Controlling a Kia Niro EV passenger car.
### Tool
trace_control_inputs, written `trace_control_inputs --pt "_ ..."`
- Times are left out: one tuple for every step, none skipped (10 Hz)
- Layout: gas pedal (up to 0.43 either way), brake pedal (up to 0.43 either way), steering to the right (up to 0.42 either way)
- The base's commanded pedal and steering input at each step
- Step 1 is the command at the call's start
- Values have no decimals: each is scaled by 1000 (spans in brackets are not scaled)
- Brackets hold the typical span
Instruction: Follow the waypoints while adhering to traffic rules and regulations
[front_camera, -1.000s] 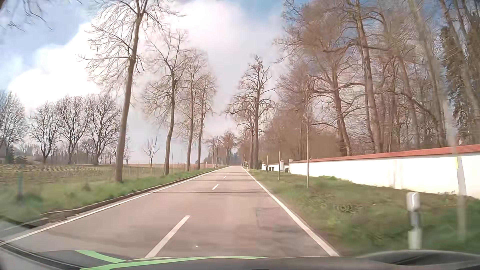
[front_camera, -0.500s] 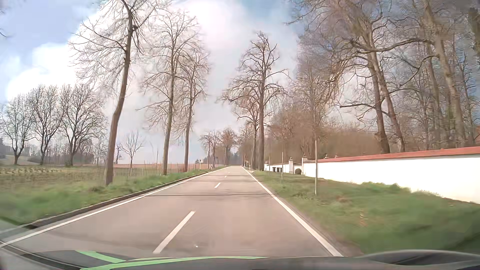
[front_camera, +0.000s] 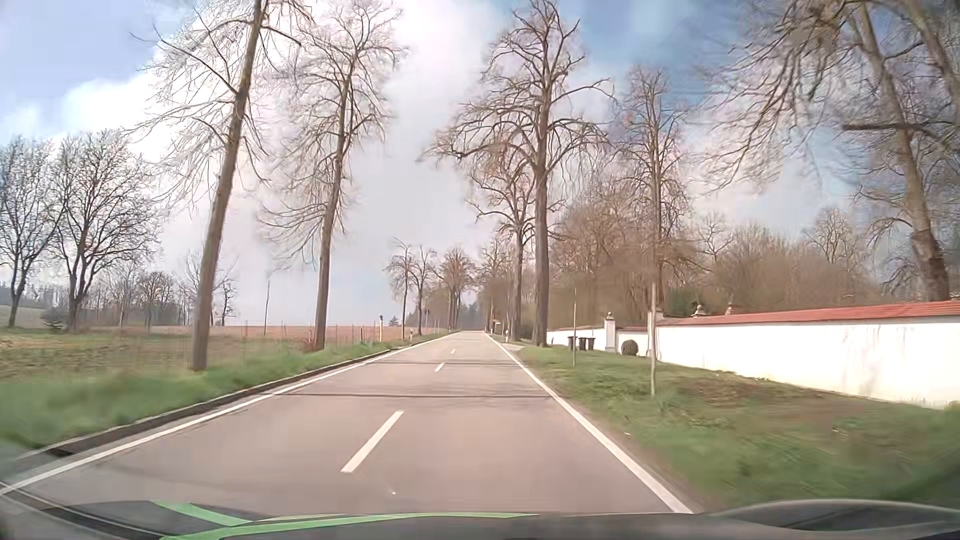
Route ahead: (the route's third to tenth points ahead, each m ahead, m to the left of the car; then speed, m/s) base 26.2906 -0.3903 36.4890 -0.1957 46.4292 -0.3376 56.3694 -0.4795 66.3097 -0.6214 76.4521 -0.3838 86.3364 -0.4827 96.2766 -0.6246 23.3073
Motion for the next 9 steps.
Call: trace_control_inputs --pt "512 0 0" --pt "500 0 0" --pt "500 0 1" --pt "500 0 1" --pt "500 0 2" --pt "500 0 2" --pt "500 0 2" --pt "500 0 2" --pt "500 0 1"
